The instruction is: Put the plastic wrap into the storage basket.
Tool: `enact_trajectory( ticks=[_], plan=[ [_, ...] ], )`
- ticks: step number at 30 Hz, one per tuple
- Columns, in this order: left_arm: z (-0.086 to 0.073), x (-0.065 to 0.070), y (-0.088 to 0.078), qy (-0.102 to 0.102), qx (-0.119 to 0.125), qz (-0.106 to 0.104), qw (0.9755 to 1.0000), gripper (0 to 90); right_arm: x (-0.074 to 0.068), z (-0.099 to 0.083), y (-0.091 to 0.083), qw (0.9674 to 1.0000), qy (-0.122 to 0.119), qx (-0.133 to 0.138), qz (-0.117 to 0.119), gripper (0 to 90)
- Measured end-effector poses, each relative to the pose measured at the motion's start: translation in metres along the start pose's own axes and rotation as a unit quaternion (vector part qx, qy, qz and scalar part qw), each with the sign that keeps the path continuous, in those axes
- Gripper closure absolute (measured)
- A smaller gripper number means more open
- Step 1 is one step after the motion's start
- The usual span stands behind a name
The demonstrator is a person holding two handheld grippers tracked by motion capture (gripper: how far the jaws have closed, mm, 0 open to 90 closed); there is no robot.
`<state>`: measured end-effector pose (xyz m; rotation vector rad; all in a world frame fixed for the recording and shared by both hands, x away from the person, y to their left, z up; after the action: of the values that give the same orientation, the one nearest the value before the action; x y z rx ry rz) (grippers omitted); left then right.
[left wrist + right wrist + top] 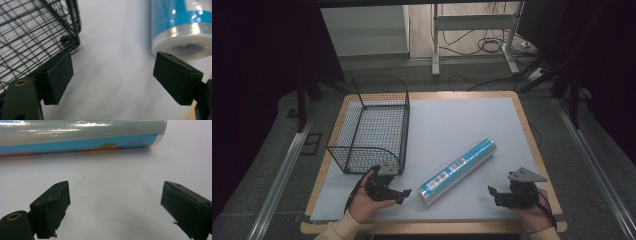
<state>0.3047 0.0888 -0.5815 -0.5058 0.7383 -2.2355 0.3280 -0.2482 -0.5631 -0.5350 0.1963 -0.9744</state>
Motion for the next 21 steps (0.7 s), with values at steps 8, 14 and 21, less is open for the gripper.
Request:
enact_trajectory(
  ticks=[8, 14, 21],
  plan=[
    [-0.001, 0.002, 0.0, 0.001, -0.004, -0.003, 1.0, 16.1, 0.003, 0.002, -0.003, 0.9999, 0.008, 0.007, 0.003, 10.7],
    [0.004, 0.007, -0.003, 0.002, 0.002, -0.002, 1.0, 16.2, 0.0, 0.002, -0.002, 0.9999, 0.001, 0.006, 0.01, 11.2],
    [0.017, 0.017, -0.011, 0.019, 0.007, -0.009, 0.9998, 20.1, -0.001, 0.004, -0.005, 0.9999, 0.003, 0.011, 0.011, 11.8]
  ],
)
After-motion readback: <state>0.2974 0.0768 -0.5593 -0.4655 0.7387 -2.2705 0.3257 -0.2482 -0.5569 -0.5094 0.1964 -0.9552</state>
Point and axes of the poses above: each handheld gripper's, and its own axes: y roughly forward along the jaws, z roughly out of its top, x roughly to its right, the point moved 9 cm from there along y, roughly forward along the jaws, and after that the axes turned 9 degrees about x, right-handed, at the moved point
